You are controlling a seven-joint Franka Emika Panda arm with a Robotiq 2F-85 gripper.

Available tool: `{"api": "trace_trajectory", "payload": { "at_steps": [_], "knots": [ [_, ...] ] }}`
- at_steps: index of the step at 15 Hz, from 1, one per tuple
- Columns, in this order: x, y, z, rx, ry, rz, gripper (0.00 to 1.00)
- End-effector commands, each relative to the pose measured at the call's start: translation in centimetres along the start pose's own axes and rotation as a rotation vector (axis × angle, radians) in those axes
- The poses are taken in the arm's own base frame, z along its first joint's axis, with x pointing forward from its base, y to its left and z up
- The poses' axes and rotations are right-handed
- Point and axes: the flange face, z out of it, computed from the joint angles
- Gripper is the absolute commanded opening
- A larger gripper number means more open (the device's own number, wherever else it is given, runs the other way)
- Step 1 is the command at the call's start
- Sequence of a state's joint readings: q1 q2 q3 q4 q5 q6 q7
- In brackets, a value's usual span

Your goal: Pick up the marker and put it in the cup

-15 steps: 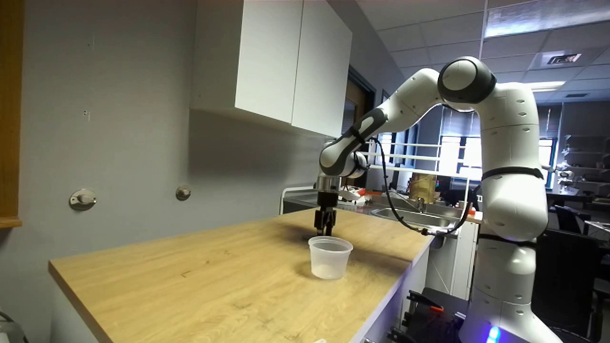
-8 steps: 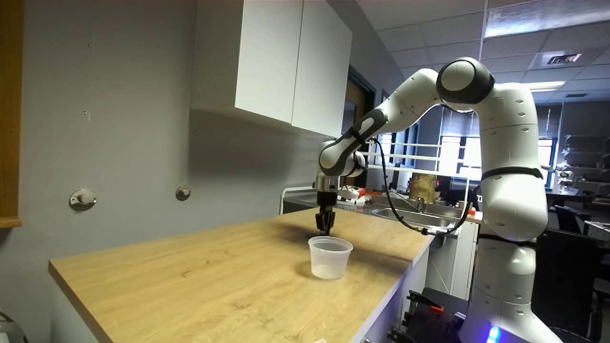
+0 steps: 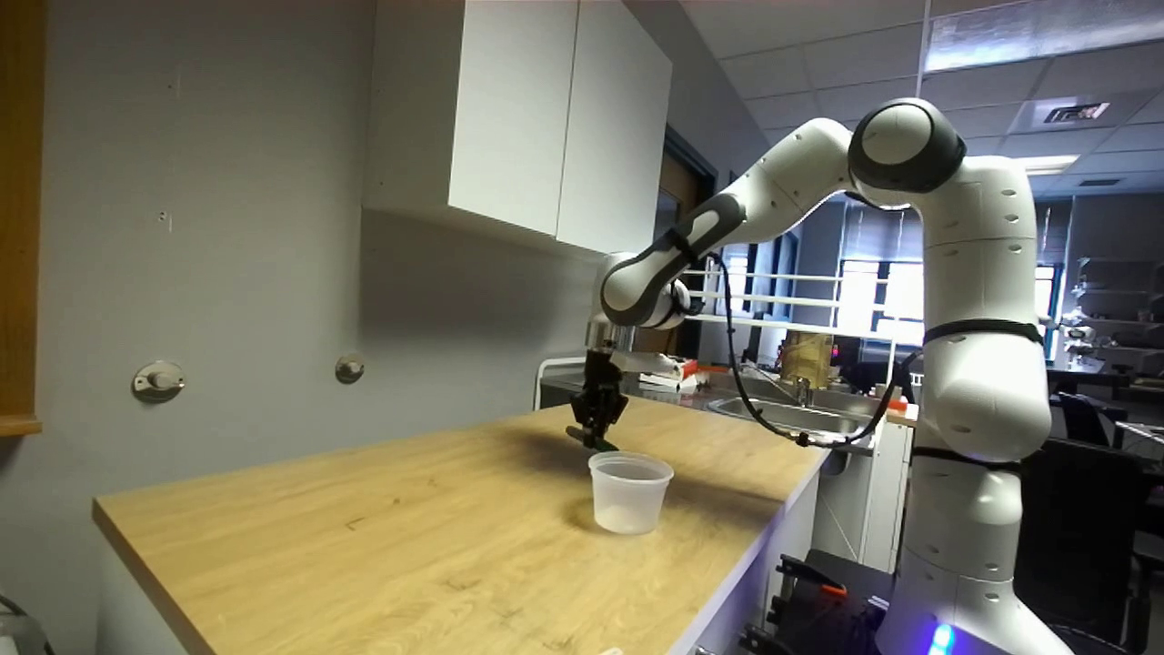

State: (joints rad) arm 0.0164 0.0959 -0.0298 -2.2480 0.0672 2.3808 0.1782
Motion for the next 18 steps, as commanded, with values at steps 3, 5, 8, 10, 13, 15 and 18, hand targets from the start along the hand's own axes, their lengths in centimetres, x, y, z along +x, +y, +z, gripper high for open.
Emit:
{"api": "trace_trajectory", "payload": {
  "at_steps": [3, 5, 8, 10, 13, 15, 18],
  "knots": [
    [-4.2, -4.2, -4.9, 0.069, 0.173, 0.243, 0.10],
    [-6.0, -4.9, -6.3, 0.107, 0.231, 0.329, 0.10],
    [-8.9, -5.6, -7.7, 0.168, 0.321, 0.452, 0.10],
    [-10.9, -5.9, -8.3, 0.198, 0.393, 0.520, 0.10],
    [-14.0, -6.1, -8.3, 0.193, 0.498, 0.570, 0.10],
    [-15.7, -6.0, -8.1, 0.156, 0.548, 0.598, 0.10],
    [-18.2, -6.0, -8.0, 0.097, 0.583, 0.628, 0.10]
  ]
}}
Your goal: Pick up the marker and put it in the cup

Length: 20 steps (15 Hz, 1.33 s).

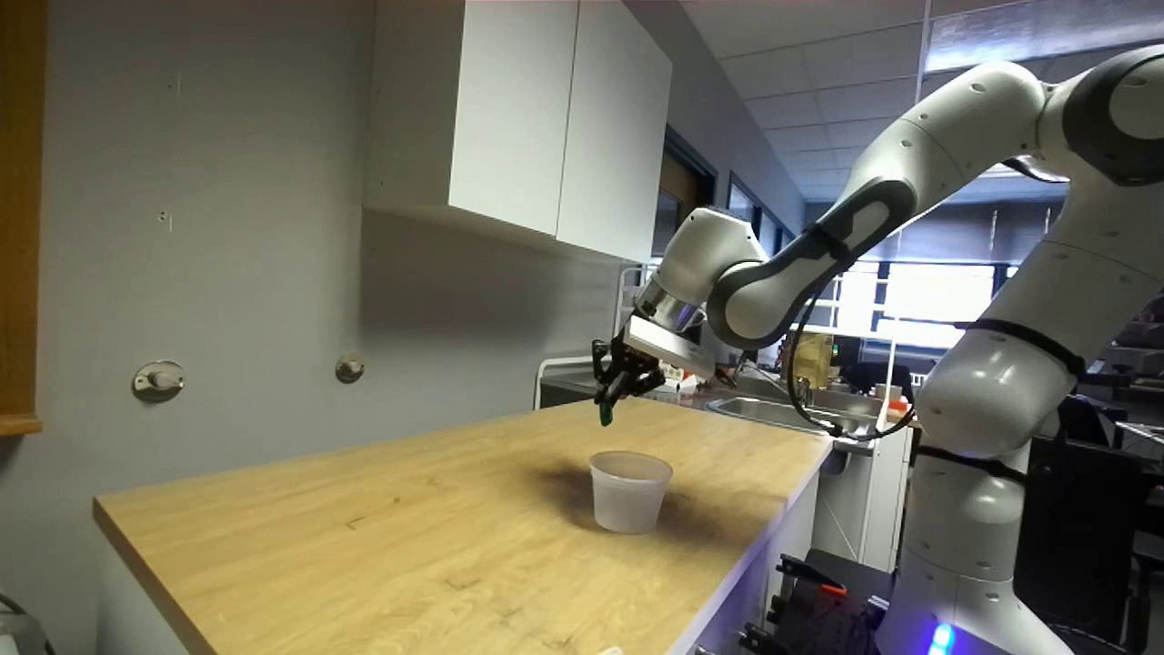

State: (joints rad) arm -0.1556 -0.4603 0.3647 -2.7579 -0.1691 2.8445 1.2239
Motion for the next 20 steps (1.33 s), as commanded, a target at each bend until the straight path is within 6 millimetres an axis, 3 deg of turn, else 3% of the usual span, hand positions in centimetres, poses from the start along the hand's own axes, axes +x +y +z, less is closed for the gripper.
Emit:
{"api": "trace_trajectory", "payload": {
  "at_steps": [1, 7, 13, 17, 18, 19, 20],
  "knots": [
    [-1.4, 0.0, -2.2, -0.049, 0.078, 0.016, 0.10],
    [-5.2, -0.7, -5.1, -0.102, 0.071, -0.076, 0.10],
    [-8.3, 0.2, -3.9, -0.232, -0.003, -0.144, 0.10],
    [-9.3, 0.3, -3.8, -0.278, -0.020, -0.171, 0.10],
    [-9.5, 0.3, -3.8, -0.286, -0.016, -0.178, 0.14],
    [-9.6, 0.3, -3.7, -0.291, -0.012, -0.183, 0.44],
    [-9.7, 0.3, -3.7, -0.296, -0.013, -0.187, 0.45]
  ]
}}
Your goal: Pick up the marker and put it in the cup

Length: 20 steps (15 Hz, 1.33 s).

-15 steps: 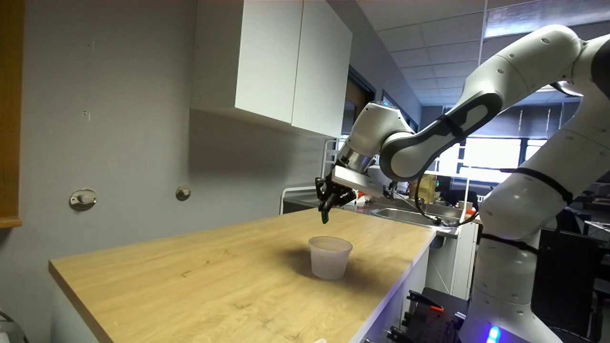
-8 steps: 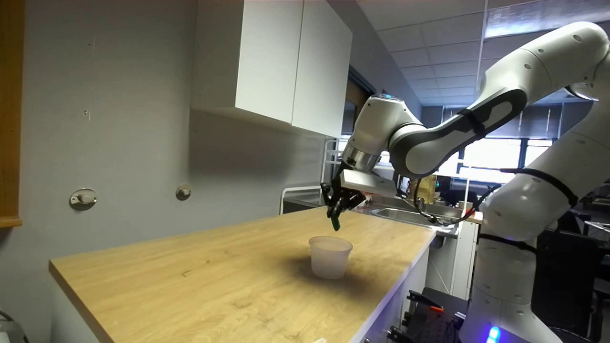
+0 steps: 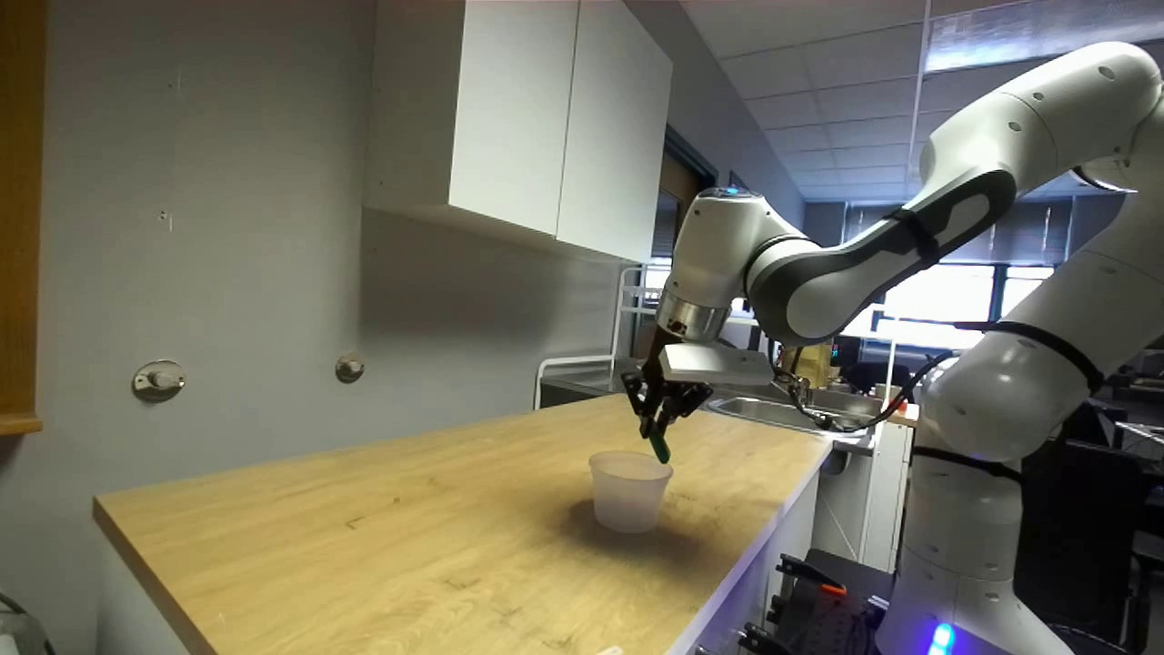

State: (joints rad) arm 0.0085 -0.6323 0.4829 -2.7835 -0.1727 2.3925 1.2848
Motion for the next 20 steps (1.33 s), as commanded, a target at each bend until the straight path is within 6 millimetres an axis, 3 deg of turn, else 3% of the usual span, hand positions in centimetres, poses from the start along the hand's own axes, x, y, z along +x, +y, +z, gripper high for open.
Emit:
{"api": "trace_trajectory", "payload": {
  "at_steps": [1, 7, 8, 10, 15, 20],
  "knots": [
    [-0.5, -0.4, -0.2, -0.028, 0.016, -0.003, 0.49],
    [-0.4, -0.4, -0.3, -0.034, 0.030, -0.014, 0.96],
    [-0.3, -0.4, -0.3, -0.035, 0.030, -0.015, 0.99],
    [0.0, -0.4, -0.3, -0.033, 0.028, -0.015, 1.00],
    [3.2, 0.2, -0.1, 0.033, -0.075, -0.023, 1.00],
    [5.1, 0.8, -0.2, 0.118, -0.197, -0.085, 1.00]
  ]
}}
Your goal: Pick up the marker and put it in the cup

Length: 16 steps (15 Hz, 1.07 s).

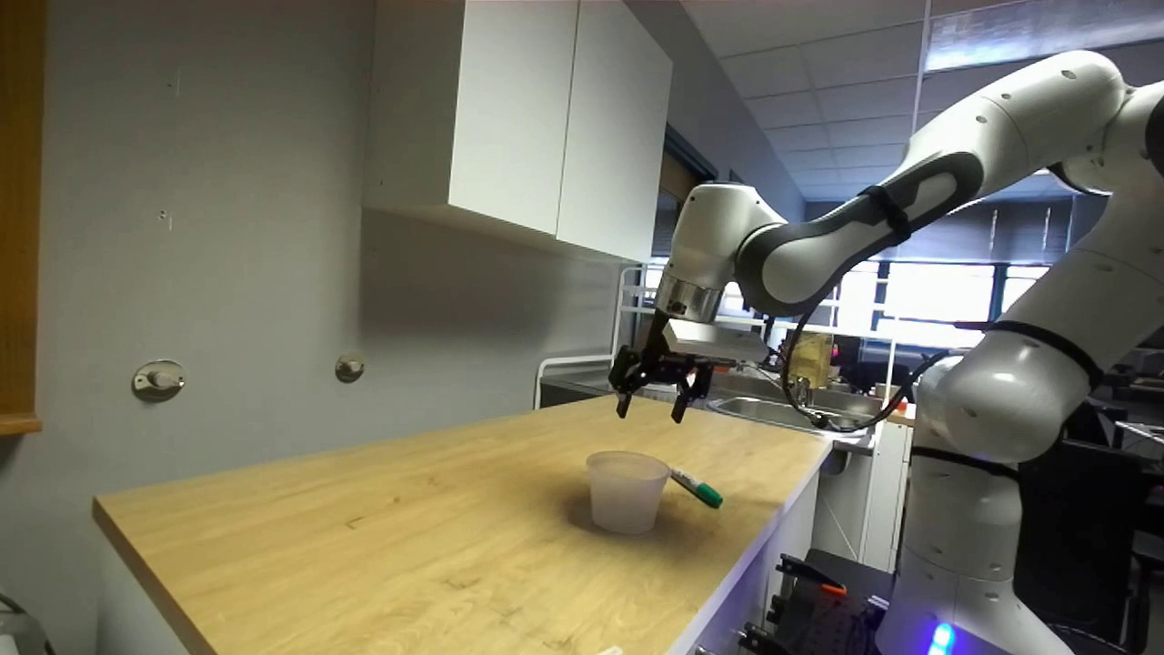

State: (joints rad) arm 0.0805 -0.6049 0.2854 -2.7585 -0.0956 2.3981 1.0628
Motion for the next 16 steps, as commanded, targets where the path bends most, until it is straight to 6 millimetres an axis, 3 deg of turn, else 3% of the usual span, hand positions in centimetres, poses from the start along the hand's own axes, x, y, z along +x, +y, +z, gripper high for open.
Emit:
{"api": "trace_trajectory", "payload": {
  "at_steps": [1, 11, 16],
  "knots": [
    [1.7, 0.3, 0.0, 0.046, -0.105, -0.040, 1.00],
    [5.8, 6.4, 5.1, -0.099, -0.302, -0.027, 1.00],
    [7.1, 8.1, 8.3, -0.138, -0.378, 0.029, 1.00]
  ]
}}
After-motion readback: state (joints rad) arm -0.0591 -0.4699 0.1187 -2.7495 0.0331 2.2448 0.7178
